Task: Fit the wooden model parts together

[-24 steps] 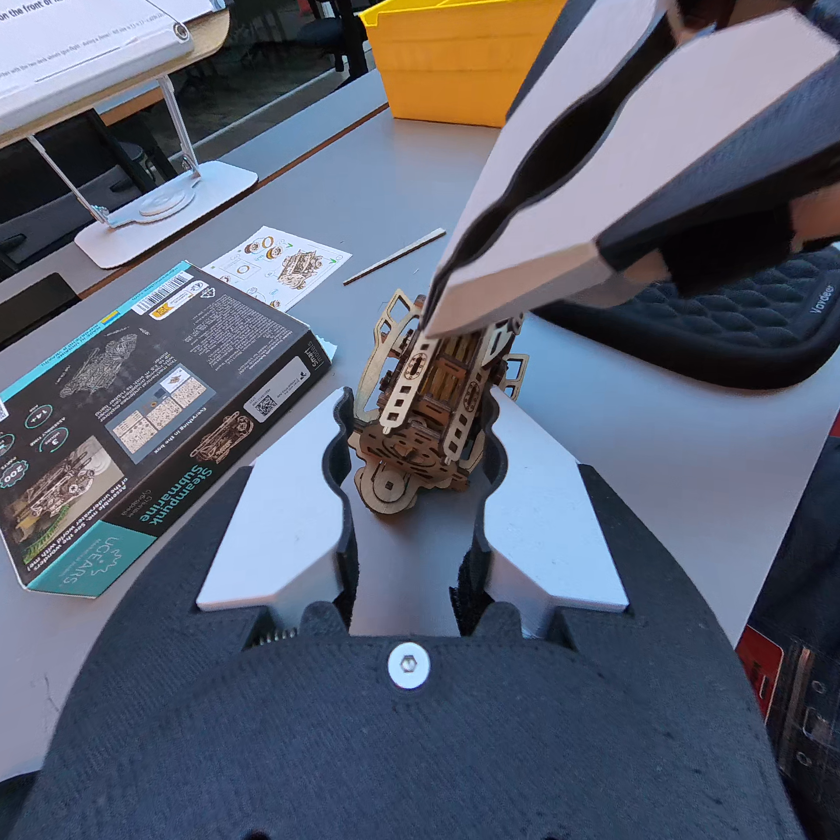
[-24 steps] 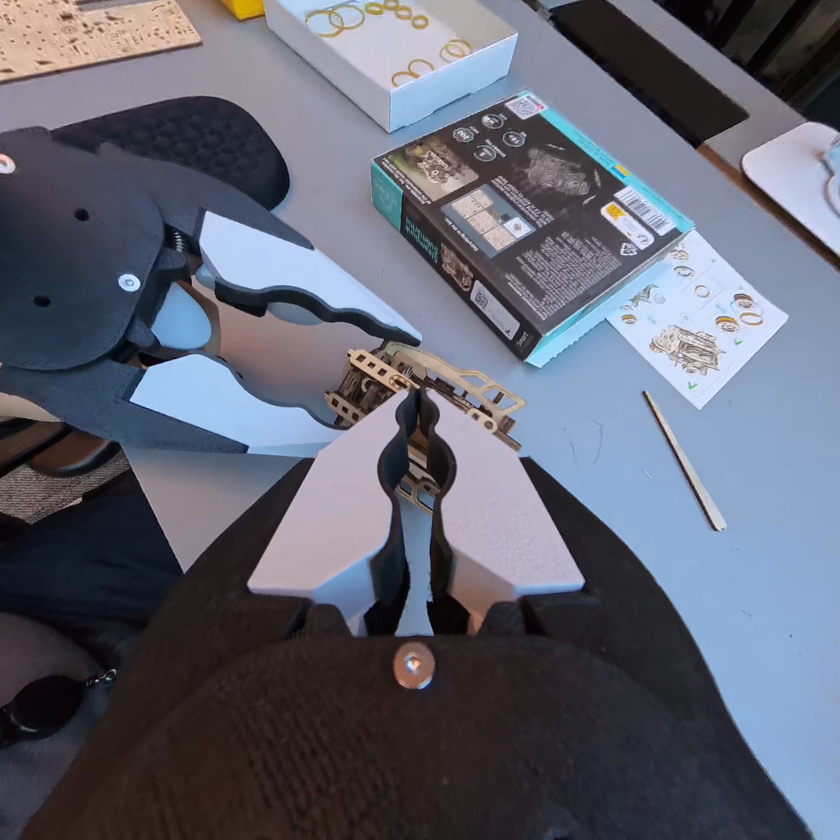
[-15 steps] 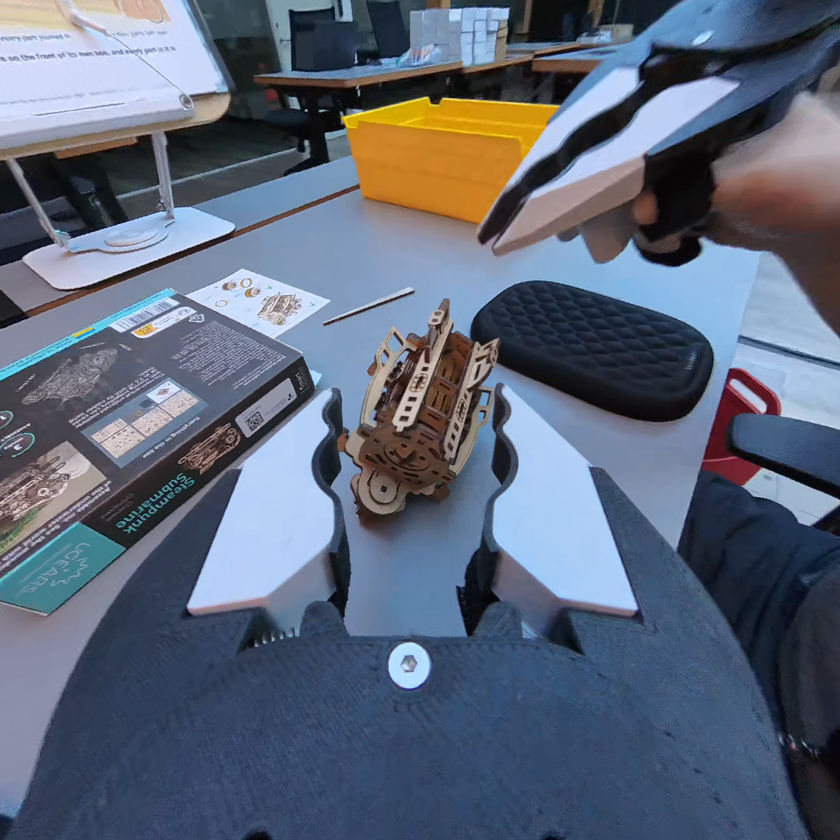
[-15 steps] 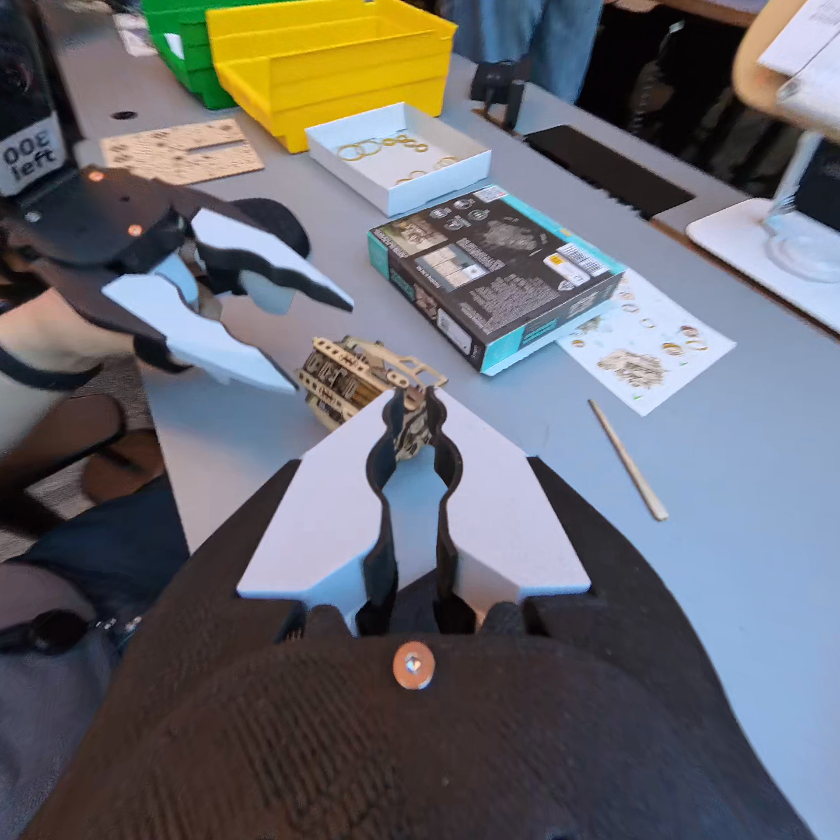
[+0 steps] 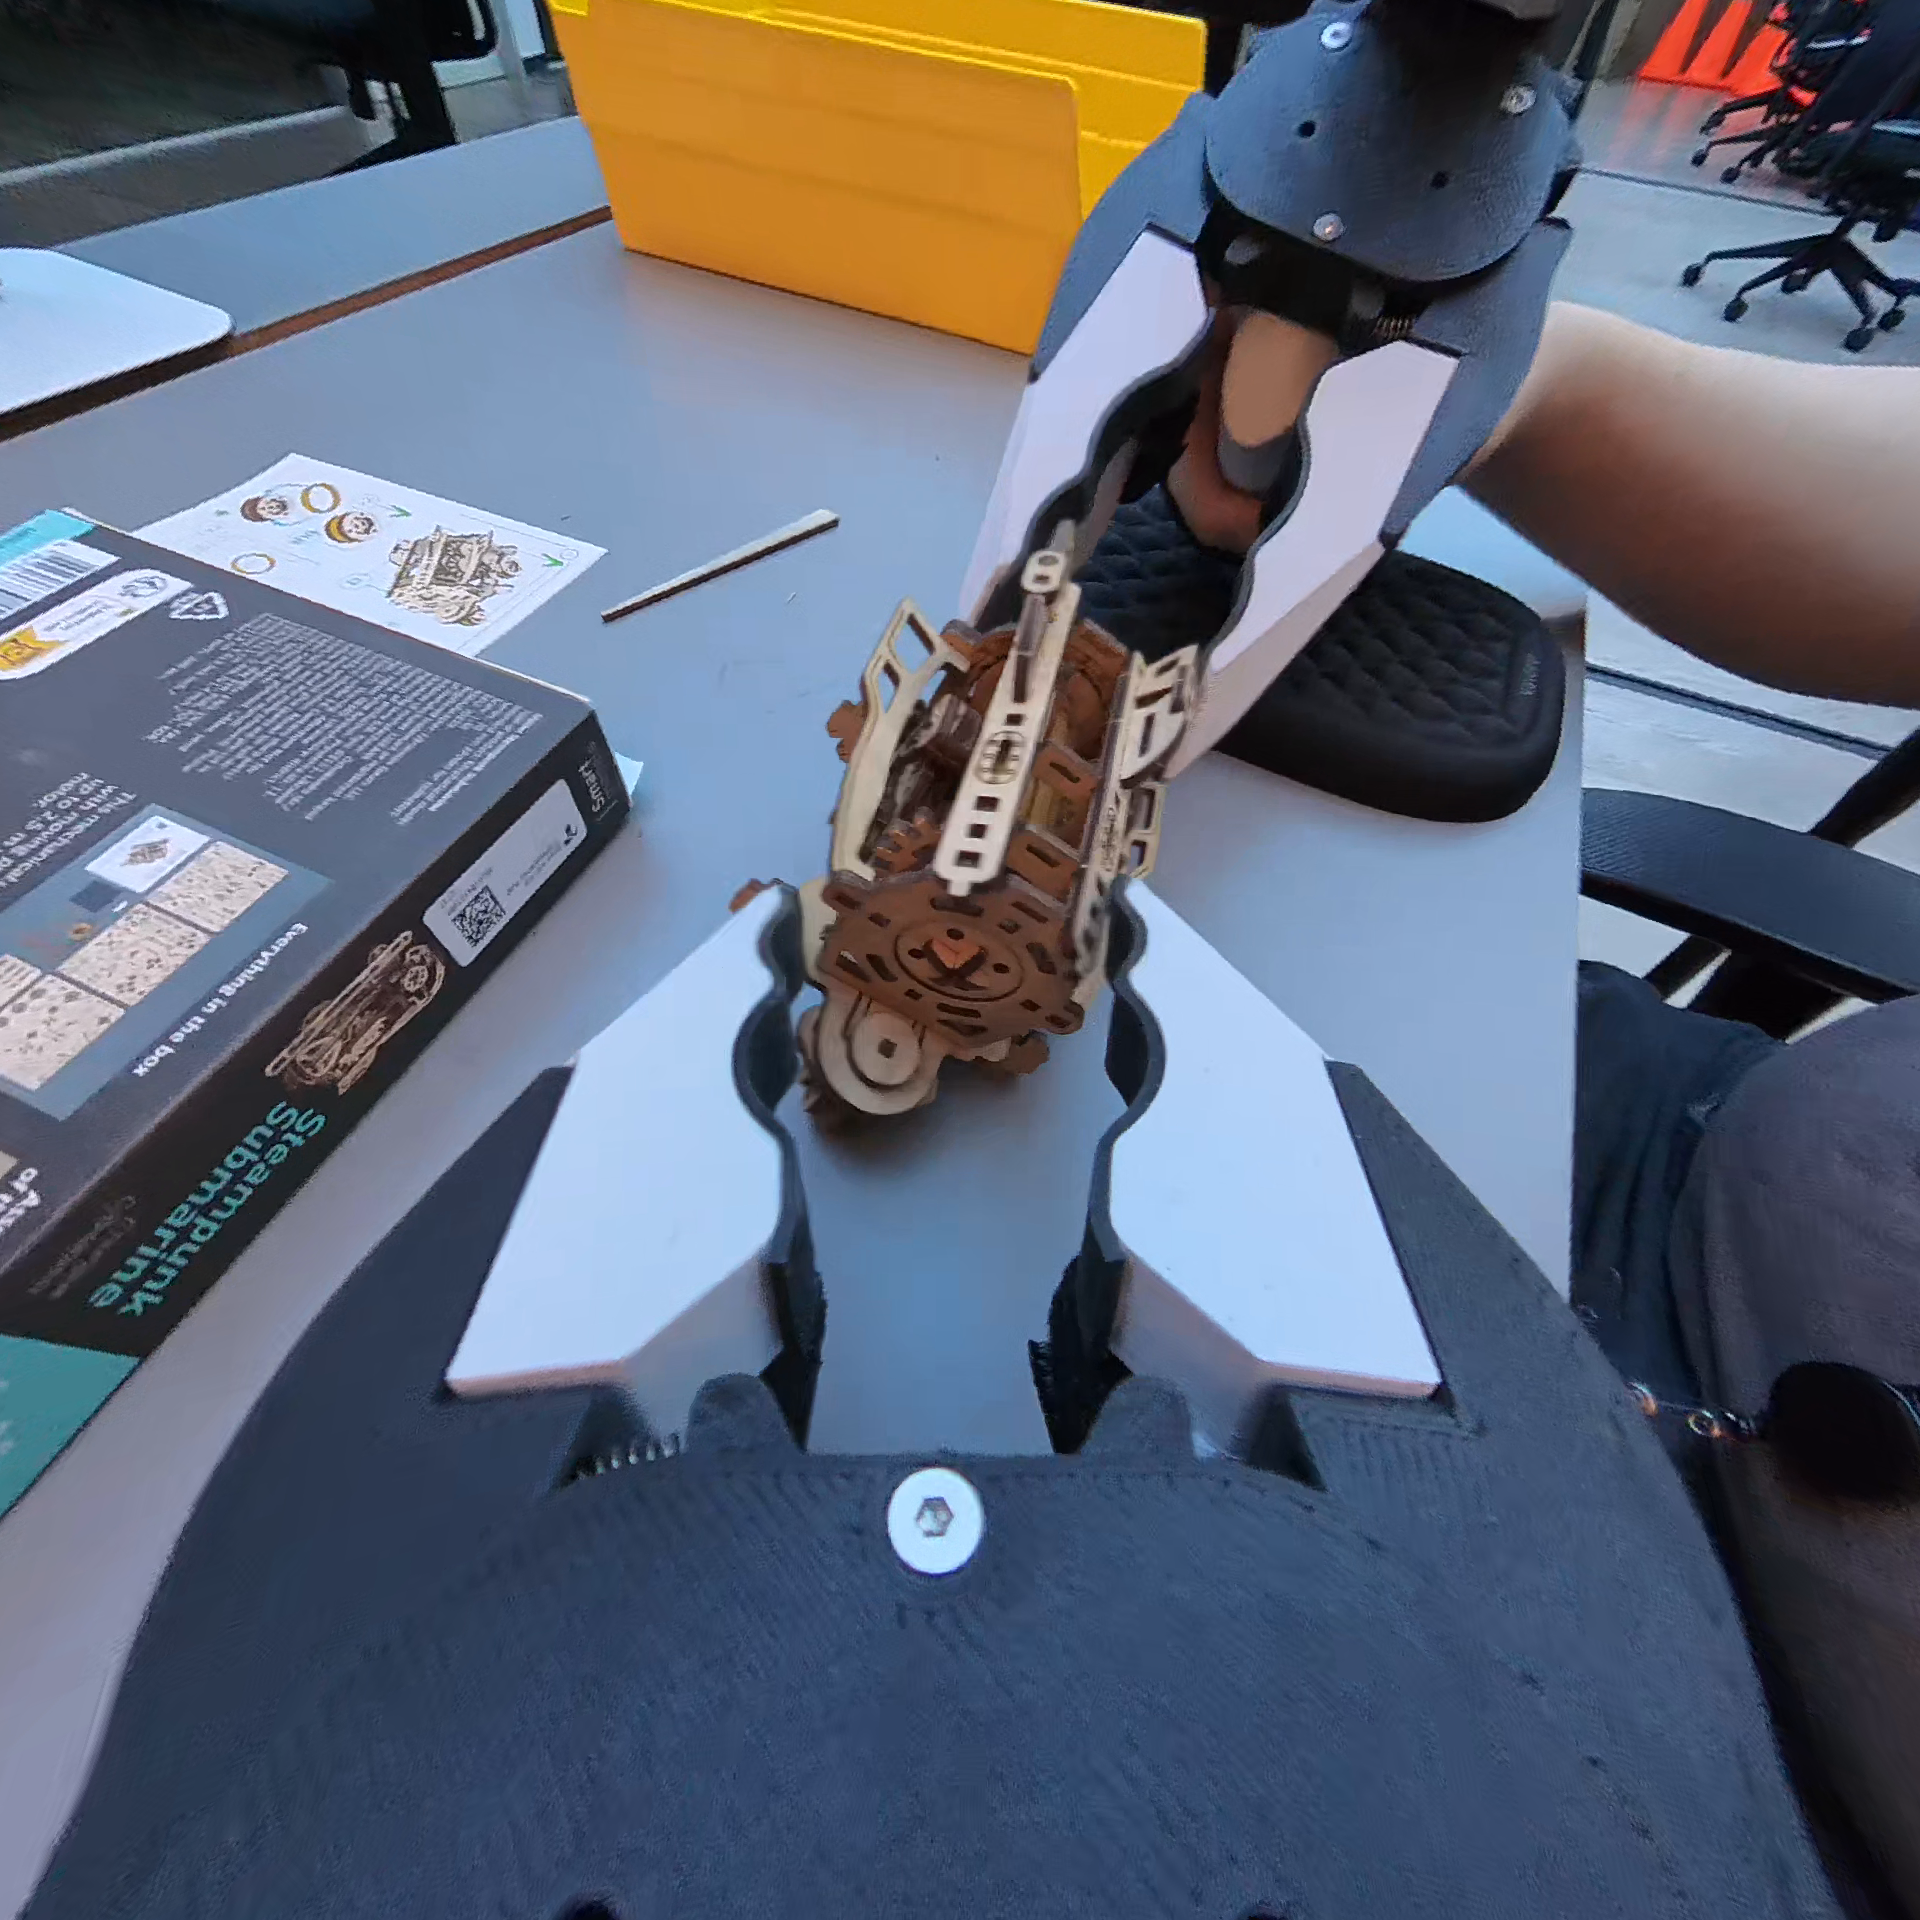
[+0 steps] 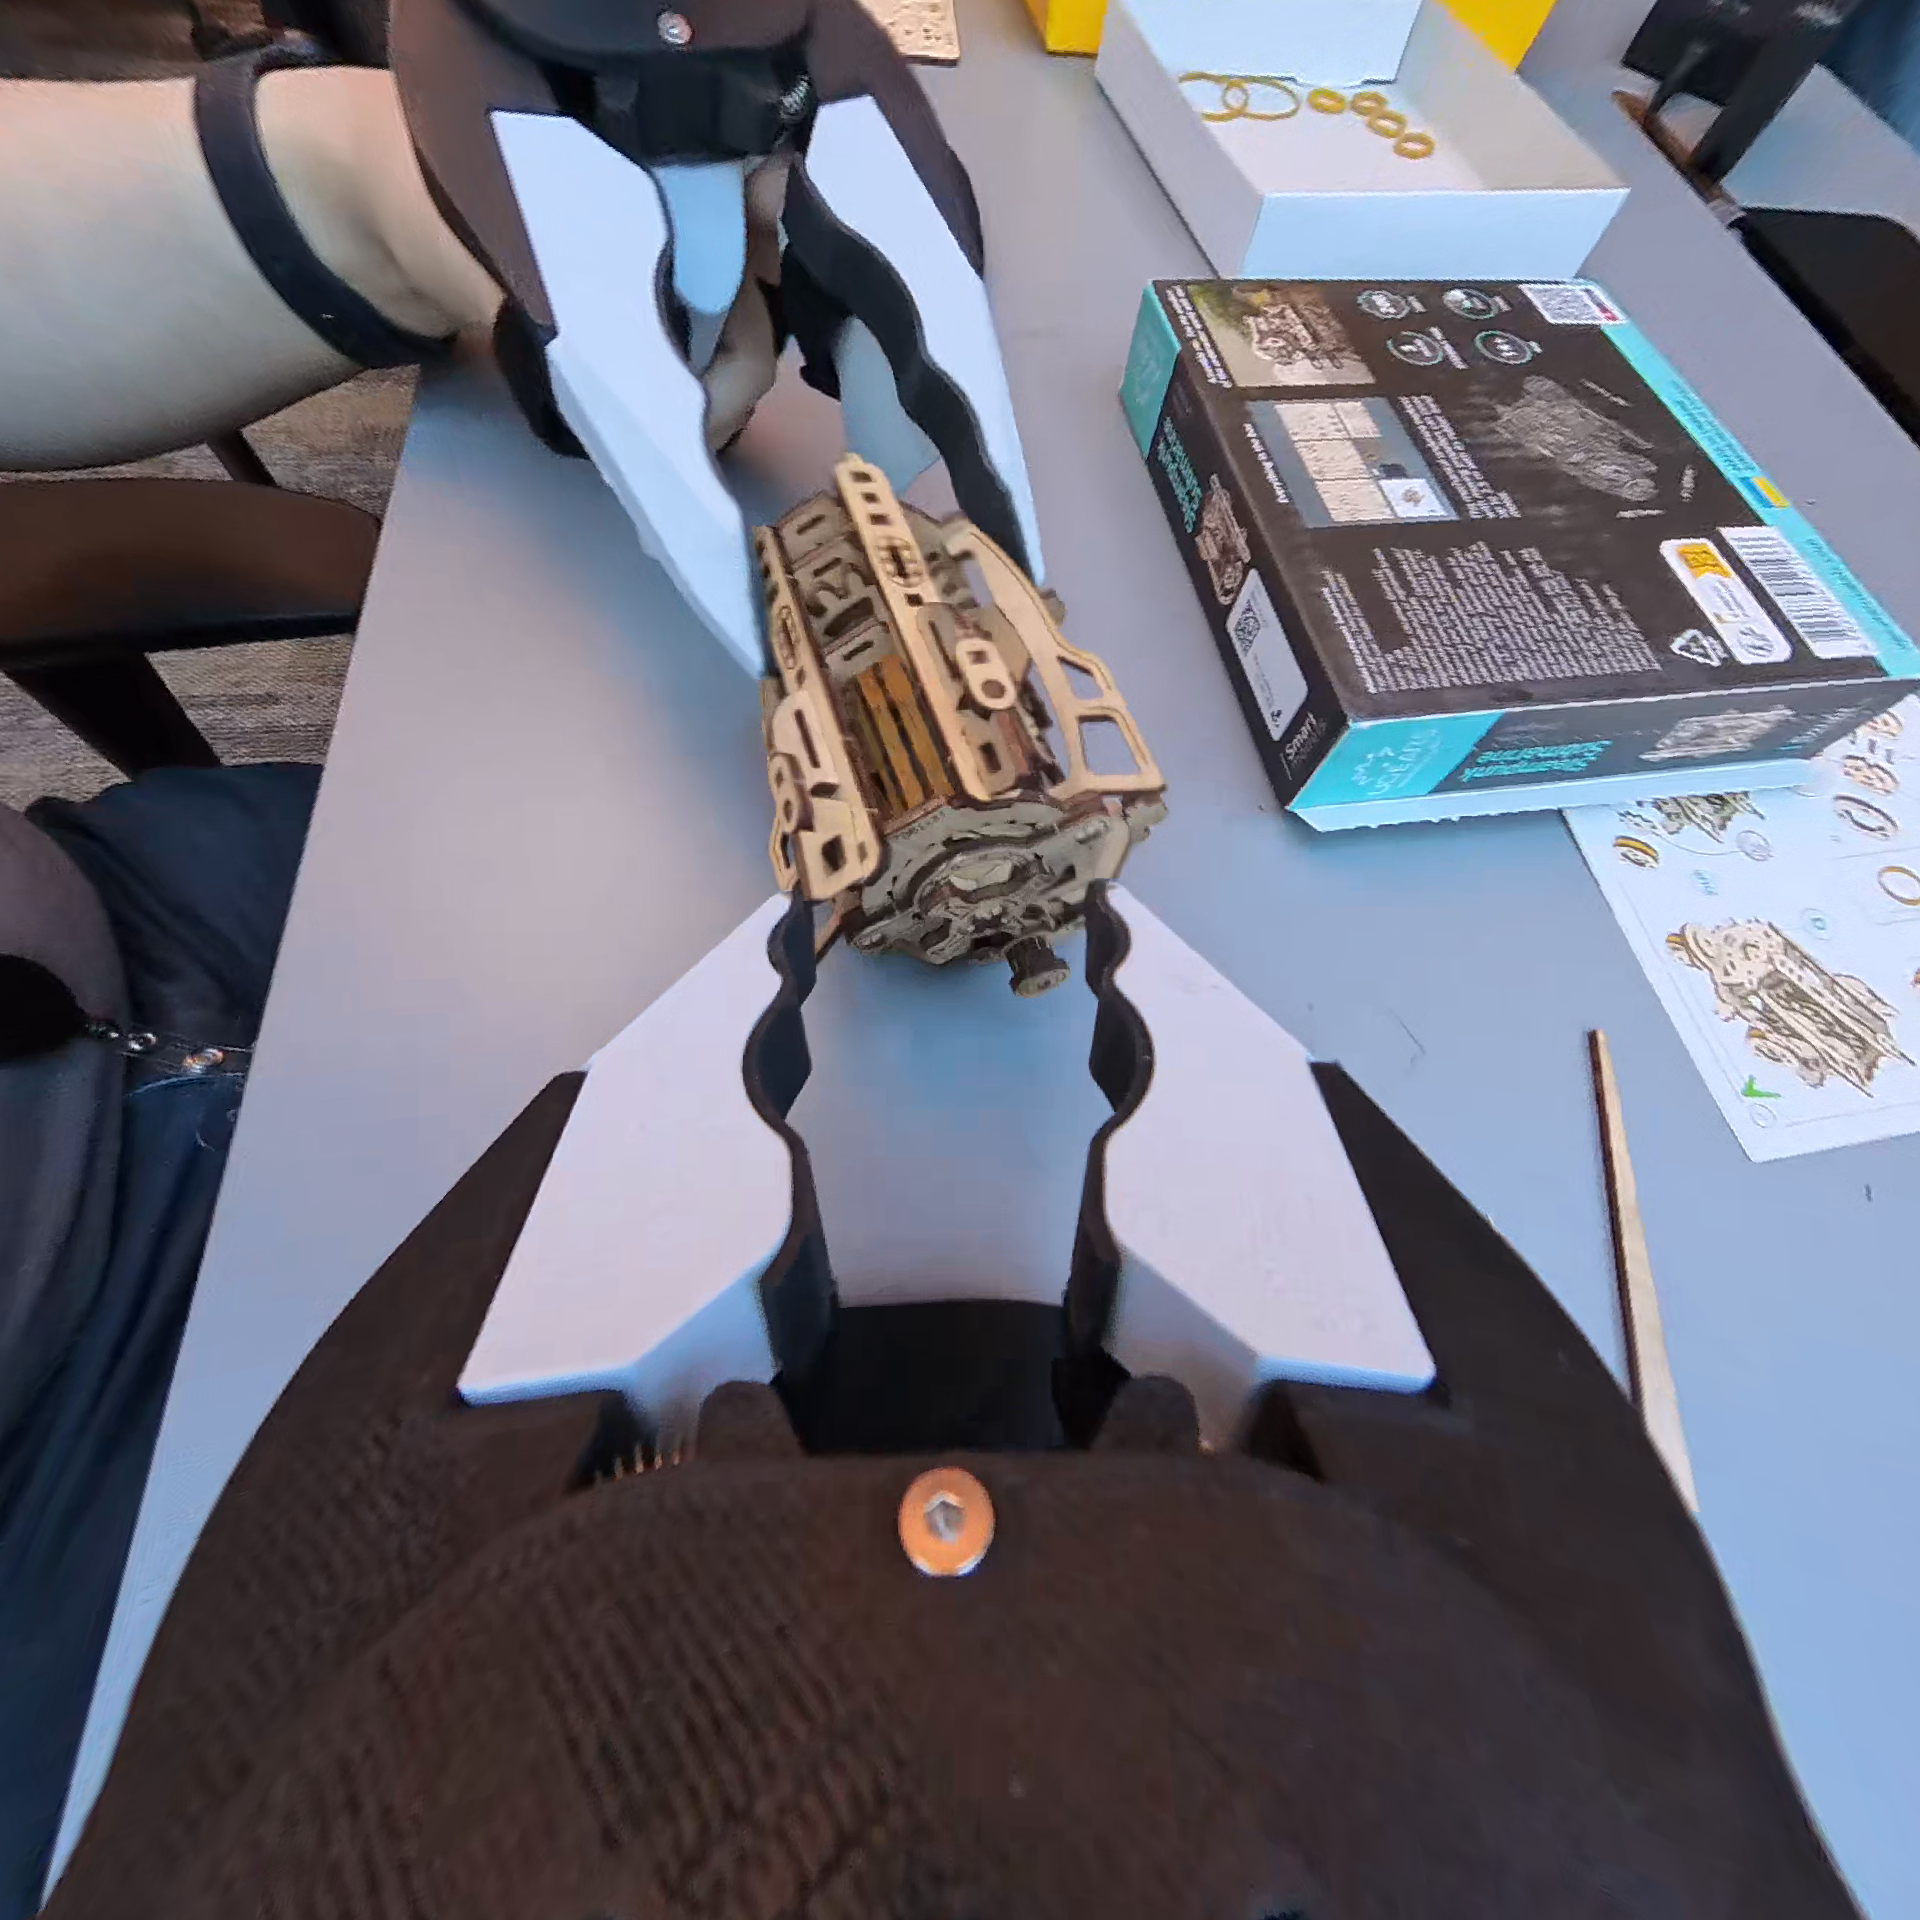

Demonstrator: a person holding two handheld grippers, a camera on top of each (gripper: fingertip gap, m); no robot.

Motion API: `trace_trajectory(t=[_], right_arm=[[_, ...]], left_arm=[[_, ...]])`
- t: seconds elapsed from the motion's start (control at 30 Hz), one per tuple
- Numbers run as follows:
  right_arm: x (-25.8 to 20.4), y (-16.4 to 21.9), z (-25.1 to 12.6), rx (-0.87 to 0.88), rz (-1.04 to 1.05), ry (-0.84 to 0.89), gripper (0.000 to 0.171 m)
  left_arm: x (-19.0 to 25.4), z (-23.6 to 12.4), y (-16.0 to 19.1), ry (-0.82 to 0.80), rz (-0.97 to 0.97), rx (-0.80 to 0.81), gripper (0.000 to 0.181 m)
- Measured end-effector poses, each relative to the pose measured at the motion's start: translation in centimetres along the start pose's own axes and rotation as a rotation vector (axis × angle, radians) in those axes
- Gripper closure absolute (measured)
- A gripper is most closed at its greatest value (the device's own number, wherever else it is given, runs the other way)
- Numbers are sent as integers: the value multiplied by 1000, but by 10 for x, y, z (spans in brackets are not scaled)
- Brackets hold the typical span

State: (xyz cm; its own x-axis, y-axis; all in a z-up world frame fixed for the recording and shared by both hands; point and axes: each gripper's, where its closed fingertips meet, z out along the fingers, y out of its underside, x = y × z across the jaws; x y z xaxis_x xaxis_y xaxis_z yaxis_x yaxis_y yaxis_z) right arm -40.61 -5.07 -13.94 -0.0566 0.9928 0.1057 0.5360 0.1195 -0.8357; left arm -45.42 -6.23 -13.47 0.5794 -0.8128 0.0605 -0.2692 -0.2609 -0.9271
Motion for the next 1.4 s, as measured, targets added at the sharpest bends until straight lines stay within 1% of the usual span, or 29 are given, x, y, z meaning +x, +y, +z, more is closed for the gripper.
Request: trace_trajectory(t=[0.03,0.07,0.17,0.37,0.47,0.6,0.8,0.87,0.93,1.0,1.07,1.17,1.27,1.4], right_arm=[[0,-2,2,6,1,-10,123],[0,-4,3,11,8,-19,127],[5,-5,4,4,77,-46,128],[19,-9,7,32,316,-151,131],[27,-9,9,37,425,-221,131],[34,-7,9,56,419,-256,130],[43,-13,0,145,395,-267,123],[46,-16,-5,177,366,-259,120],[50,-16,-8,197,302,-227,115],[50,-19,-12,236,203,-194,112],[47,-22,-14,266,90,-162,112],[39,-22,-14,262,-64,-131,119],[36,-17,-11,233,-177,-97,123],[25,-17,-7,228,-168,-151,128]], left_arm=[[0,0,-1,23,-6,2,129],[-1,0,-2,40,-27,-1,129],[-6,2,-4,85,-111,-23,129],[-20,4,-8,226,-423,-85,129],[-28,7,-9,278,-542,-108,129],[-32,10,-11,317,-583,-109,129],[-45,11,-16,292,-600,-42,131],[-48,6,-19,280,-586,-4,132],[-50,-1,-24,265,-574,47,128],[-53,-10,-32,224,-534,103,123],[-50,-17,-38,156,-448,129,115],[-37,-22,-43,46,-254,124,111],[-21,-18,-39,-27,-92,74,109],[-4,-6,-25,-62,64,-20,106]])
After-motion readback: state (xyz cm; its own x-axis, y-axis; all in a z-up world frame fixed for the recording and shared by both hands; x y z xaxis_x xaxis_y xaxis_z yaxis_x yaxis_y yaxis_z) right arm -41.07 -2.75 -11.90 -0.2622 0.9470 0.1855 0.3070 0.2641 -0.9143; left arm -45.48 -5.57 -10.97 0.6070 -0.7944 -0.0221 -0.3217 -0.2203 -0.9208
